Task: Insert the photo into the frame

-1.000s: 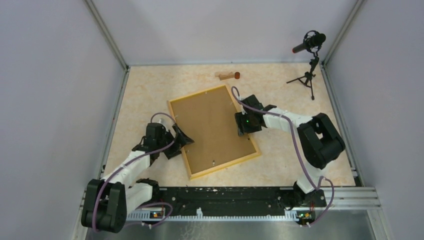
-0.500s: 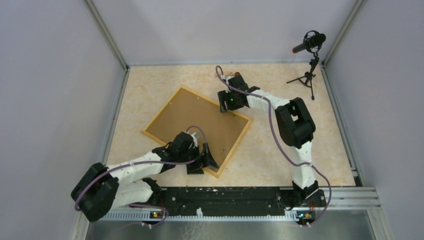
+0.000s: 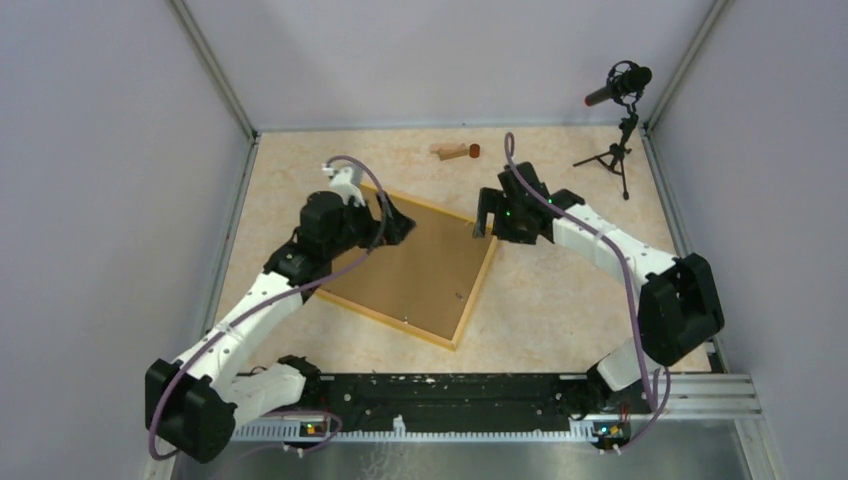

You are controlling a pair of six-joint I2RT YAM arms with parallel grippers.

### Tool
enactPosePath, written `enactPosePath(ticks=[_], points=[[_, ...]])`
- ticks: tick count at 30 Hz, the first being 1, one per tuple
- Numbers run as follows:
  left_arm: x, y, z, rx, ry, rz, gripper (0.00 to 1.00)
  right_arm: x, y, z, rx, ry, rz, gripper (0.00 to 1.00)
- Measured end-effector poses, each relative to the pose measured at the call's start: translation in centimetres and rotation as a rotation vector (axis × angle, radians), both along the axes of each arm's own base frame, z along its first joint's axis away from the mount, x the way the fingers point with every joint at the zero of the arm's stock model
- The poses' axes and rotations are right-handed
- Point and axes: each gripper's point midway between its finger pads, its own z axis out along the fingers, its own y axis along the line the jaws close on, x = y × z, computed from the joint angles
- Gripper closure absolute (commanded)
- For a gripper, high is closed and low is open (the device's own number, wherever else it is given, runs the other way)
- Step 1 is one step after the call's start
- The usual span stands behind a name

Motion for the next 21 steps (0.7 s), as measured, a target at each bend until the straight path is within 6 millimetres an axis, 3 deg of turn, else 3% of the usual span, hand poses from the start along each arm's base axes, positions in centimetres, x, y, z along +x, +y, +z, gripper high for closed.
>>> enactPosePath(ticks=[2, 4, 8, 10, 15, 21], points=[[3.6, 4.5, -0.3, 0.063, -0.006, 0.220, 0.02, -2.0, -0.6, -1.3, 0.035, 0.042, -0.045, 0.15], [6.4, 9.4, -1.8, 0.135, 0.019, 0.421, 0.02, -4.1, -0.6, -3.4, 0.056, 0.100, -0.062, 0.17], [9.0, 16.4, -6.0, 0.213, 0.140, 0.652, 0.02, -8.6, 0.1, -8.0, 0.098, 0.243, -0.046, 0.18], [9.7, 18.9, -8.0, 0.222, 0.209, 0.727, 0.02, -8.9, 0.4, -8.2, 0.113, 0.255, -0.036, 0.18], [9.6, 23.0, -12.2, 0.269, 0.326, 0.842, 0.02, -8.3, 1.8, -8.7, 0.154, 0.257, 0.006, 0.18], [8.4, 25.1, -16.3, 0.353, 0.431, 0.850, 0.02, -8.5, 1.9, -9.8, 0.133, 0.276, 0.045, 0.18]])
